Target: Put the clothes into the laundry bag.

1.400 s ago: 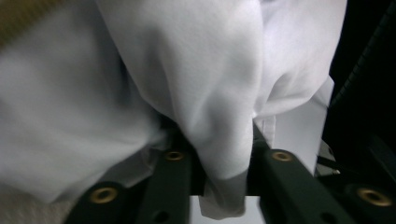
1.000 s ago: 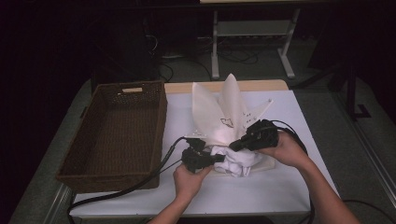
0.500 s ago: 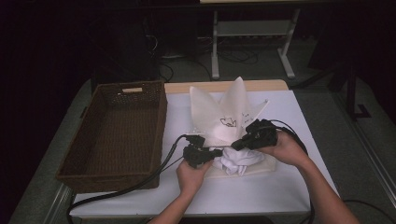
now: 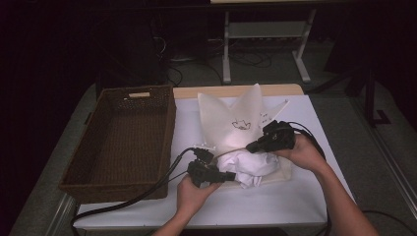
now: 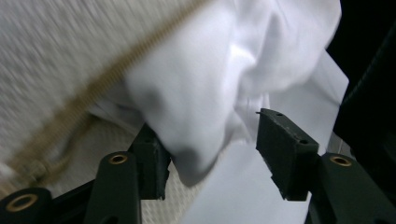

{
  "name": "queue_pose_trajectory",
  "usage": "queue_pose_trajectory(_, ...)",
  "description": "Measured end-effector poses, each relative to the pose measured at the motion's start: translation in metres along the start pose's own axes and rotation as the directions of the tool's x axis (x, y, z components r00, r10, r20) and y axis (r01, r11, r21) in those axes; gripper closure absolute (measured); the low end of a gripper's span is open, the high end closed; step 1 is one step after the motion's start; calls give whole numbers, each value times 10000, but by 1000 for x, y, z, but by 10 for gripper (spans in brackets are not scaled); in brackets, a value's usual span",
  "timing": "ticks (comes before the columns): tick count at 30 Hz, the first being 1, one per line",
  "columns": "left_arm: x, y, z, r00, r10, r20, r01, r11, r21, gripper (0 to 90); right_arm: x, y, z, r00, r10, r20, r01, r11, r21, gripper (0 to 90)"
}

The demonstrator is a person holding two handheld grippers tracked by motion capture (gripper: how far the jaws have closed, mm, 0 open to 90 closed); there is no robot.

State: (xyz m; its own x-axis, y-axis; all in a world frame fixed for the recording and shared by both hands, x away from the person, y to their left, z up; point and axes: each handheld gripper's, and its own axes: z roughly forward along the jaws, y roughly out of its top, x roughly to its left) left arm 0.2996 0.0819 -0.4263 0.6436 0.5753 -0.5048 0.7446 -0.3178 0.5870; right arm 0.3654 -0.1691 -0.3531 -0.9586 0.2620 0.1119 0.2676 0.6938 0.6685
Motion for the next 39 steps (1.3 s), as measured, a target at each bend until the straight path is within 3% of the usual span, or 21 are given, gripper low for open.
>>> queue_pose_trajectory(4,3,-3,14,9989,-369,280,367,9993,77,417,-3,0,0,9999,95,46,-95,10000,-17,885)
queue_pose_trajectory(7,13,-4,26,9954,-781,550,779,9969,56,478,-3,1,2,10000,85,5,-85,9999,68,884)
queue_pose_trajectory(9,16,-2,29,9949,-876,496,884,9960,-143,566,-2,3,3,10000,26,-1,-26,9999,118,885)
queue_pose_trajectory(11,18,2,28,9976,-634,267,643,9973,-364,670,-2,4,4,10000,13,-6,-13,9999,123,885)
queue_pose_trajectory(15,18,10,27,9985,-547,50,550,9942,-920,842,-1,6,6,10000,-38,-23,38,9999,164,885)
queue_pose_trajectory(20,17,19,18,9975,-703,104,711,9828,-1702,860,6,10,1,9997,-259,38,258,9995,200,887)
queue_pose_trajectory(24,11,26,7,9982,-592,89,597,9732,-2220,865,17,16,-5,9980,-628,29,627,9977,261,888)
queue_pose_trajectory(28,0,25,-1,9962,-669,557,794,9610,-2649,865,25,20,-11,9958,-892,-188,893,9960,55,889)
queue_pose_trajectory(29,-2,24,-2,9960,-613,657,764,9626,-2601,865,27,21,-13,9951,-968,-221,969,9953,20,889)
queue_pose_trajectory(31,-4,21,0,9980,-437,459,539,9658,-2536,864,29,20,-14,9946,-998,-266,999,9950,9,889)
queue_pose_trajectory(34,4,21,9,9980,-599,180,625,9671,-2466,863,27,17,-10,9954,-910,-301,914,9957,121,889)
queue_pose_trajectory(36,12,22,16,9980,-486,-411,376,9710,-2360,862,25,14,-6,9960,-810,-370,815,9966,119,889)
queue_pose_trajectory(39,26,24,21,9923,-727,-999,470,9698,-2394,859,21,10,1,9966,-758,-321,765,9969,199,888)
